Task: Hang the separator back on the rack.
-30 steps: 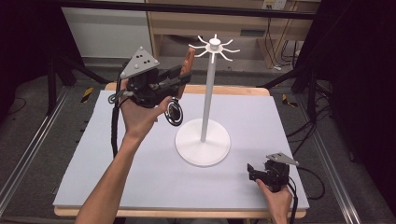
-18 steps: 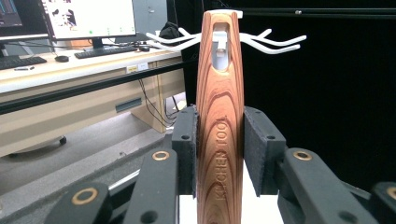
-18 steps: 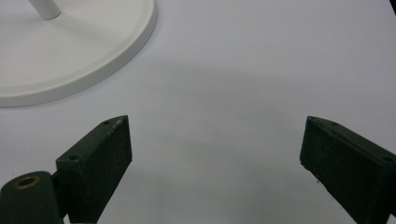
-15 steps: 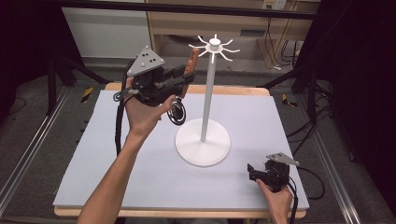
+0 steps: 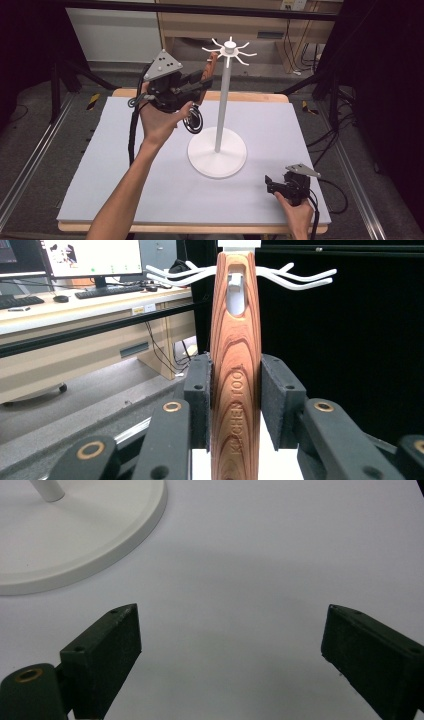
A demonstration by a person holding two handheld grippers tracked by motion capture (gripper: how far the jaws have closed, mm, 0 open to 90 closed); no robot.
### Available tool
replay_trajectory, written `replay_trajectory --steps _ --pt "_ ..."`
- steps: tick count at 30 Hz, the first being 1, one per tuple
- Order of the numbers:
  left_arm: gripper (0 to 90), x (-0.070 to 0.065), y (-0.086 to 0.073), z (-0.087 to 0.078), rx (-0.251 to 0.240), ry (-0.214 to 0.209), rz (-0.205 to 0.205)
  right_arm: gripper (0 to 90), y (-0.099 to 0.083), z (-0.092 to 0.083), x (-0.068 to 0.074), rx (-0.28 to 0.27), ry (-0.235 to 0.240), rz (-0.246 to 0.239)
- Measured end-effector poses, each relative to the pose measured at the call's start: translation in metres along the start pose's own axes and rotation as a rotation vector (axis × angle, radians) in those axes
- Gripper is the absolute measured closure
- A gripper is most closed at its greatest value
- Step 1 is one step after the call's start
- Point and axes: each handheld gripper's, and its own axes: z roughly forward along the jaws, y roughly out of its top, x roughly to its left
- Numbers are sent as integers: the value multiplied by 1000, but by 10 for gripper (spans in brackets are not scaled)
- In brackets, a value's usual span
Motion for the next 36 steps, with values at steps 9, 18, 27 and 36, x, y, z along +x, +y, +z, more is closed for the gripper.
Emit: replay_trajectory --steps 9,18,27,36 --pt "670 -1 -1 4 5 1 2 95 0 0 0 0 0 -1" --pt "669 -2 -3 7 7 3 4 95 0 0 0 3 2 -3" --pt "668 -2 -6 10 16 17 17 95 0 1 1 6 2 4" --pt "666 0 -8 9 4 16 27 95 0 1 1 8 2 -5"
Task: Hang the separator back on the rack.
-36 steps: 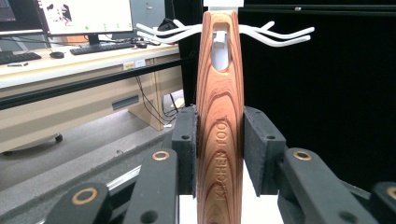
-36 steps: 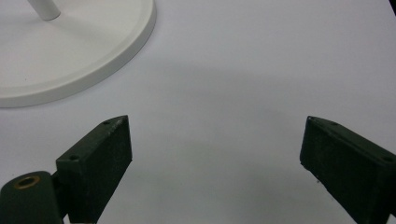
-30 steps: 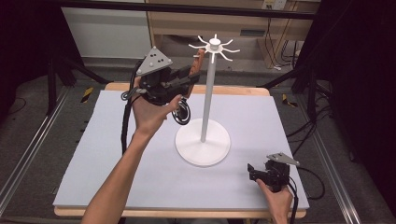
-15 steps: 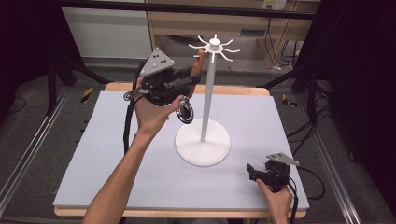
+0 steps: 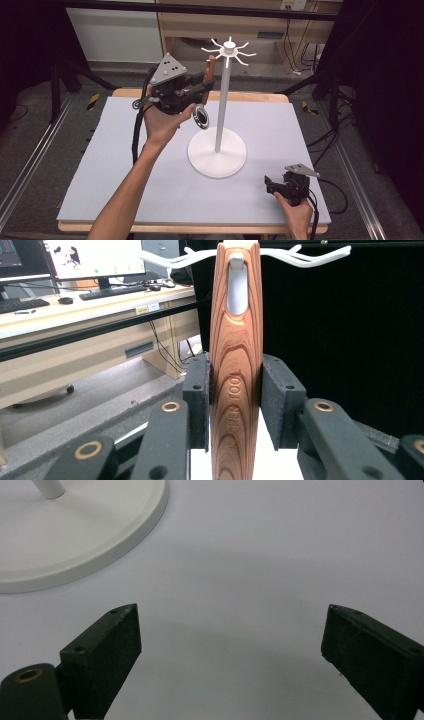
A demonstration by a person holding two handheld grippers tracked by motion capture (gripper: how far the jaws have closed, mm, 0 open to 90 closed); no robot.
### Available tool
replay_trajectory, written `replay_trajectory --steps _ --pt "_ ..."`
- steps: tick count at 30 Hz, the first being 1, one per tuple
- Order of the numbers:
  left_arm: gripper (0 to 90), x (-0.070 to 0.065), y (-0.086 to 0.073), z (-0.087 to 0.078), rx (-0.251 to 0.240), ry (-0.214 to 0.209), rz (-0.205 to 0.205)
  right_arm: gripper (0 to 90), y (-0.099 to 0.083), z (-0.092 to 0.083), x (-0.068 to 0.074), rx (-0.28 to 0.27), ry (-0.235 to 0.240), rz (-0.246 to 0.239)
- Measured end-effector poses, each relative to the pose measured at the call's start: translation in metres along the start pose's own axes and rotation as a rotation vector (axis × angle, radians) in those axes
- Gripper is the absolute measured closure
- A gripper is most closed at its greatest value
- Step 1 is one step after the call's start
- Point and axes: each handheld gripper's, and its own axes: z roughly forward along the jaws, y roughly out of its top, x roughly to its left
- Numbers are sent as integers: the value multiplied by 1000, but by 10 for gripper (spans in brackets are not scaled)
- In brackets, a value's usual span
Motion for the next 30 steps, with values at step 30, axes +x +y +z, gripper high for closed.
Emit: replay_trajectory --steps 30 --pt "478 -2 -10 -1 5 15 17 95 0 0 -3 0 2 7"
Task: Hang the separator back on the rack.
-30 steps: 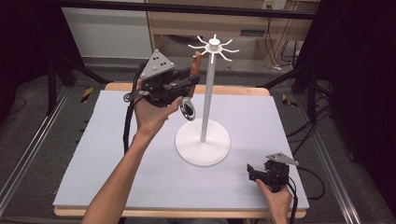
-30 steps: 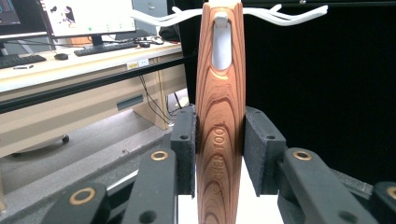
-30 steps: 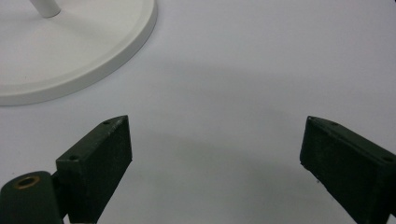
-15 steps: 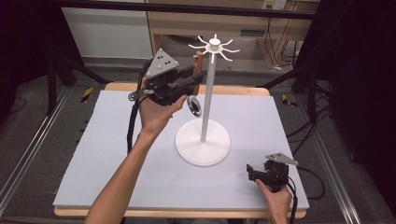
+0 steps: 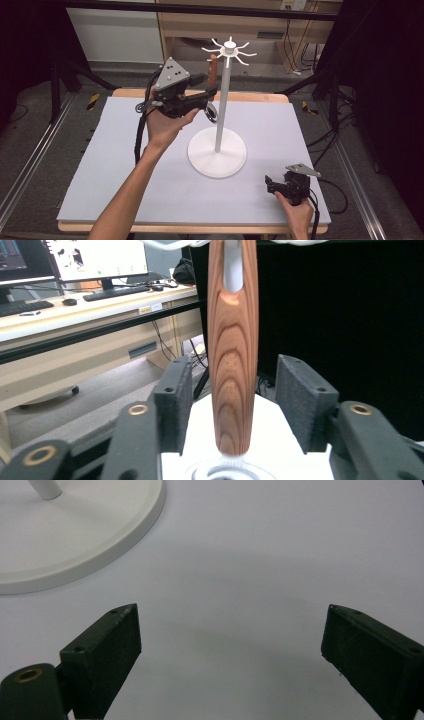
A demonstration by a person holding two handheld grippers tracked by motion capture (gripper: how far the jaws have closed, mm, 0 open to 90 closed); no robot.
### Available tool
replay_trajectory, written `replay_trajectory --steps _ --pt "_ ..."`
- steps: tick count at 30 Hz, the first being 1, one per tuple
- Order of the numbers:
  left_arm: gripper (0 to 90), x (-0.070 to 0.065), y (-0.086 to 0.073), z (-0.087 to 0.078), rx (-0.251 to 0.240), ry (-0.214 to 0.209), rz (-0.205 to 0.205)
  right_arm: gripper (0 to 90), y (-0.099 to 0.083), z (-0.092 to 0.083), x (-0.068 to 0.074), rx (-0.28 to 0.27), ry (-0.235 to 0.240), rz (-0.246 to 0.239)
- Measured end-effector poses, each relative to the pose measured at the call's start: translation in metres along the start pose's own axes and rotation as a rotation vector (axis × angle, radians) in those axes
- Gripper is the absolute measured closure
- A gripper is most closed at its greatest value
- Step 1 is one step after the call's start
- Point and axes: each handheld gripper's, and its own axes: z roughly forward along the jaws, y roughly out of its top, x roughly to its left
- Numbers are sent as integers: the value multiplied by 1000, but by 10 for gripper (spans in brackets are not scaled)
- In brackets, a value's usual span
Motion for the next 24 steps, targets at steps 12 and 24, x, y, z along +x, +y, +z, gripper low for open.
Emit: replay_trajectory --steps 12,24 --pt "408 14 -38 -24 44 28 -4 88 0 0 -1 3 -6 14" --pt "368 30 -112 -45 135 61 -55 69 -1 1 -4 4 -12 32"
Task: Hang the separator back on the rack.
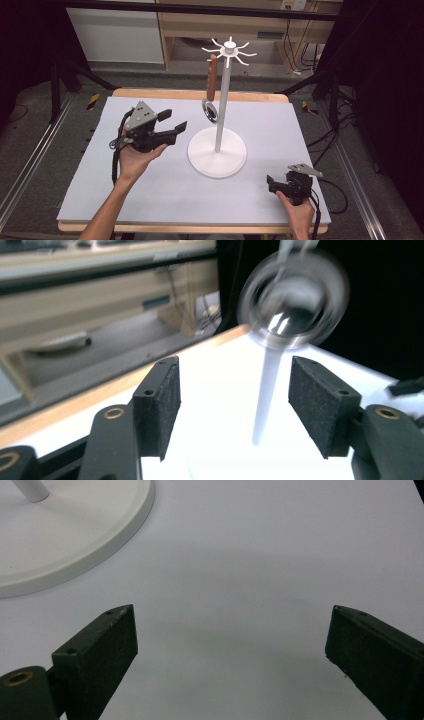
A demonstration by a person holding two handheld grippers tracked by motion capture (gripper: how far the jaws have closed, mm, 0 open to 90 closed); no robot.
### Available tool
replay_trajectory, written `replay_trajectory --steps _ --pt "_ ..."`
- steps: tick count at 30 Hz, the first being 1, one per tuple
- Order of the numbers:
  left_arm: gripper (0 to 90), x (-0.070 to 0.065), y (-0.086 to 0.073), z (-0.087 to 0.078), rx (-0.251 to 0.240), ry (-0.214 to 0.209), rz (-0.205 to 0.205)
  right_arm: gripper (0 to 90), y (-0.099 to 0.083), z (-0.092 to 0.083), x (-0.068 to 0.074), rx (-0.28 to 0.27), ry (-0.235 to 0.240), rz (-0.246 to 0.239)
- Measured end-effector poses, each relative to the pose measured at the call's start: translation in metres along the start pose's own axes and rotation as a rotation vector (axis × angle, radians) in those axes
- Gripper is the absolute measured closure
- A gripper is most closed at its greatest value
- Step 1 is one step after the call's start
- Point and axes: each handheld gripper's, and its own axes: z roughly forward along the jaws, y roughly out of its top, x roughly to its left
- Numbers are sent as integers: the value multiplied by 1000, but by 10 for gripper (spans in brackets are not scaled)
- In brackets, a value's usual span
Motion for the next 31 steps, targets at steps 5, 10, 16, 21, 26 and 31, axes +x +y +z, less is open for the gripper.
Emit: replay_trajectory --steps 5,10,16,21,26,31 --pt "362 15 -39 -2 60 27 -47 61 -1 3 -1 14 -2 0" --pt "359 28 -72 -4 113 58 -87 55 -1 3 -3 18 -13 15" --pt "345 40 -108 -11 160 89 -131 51 -3 5 -6 26 -25 26" --pt "337 49 -137 -21 196 121 -167 50 -4 6 -10 38 -36 37" --pt "333 58 -158 -32 236 168 -181 51 -5 9 -16 54 -58 49" --pt "329 65 -167 -42 249 199 -196 54 -7 10 -18 72 -75 45"
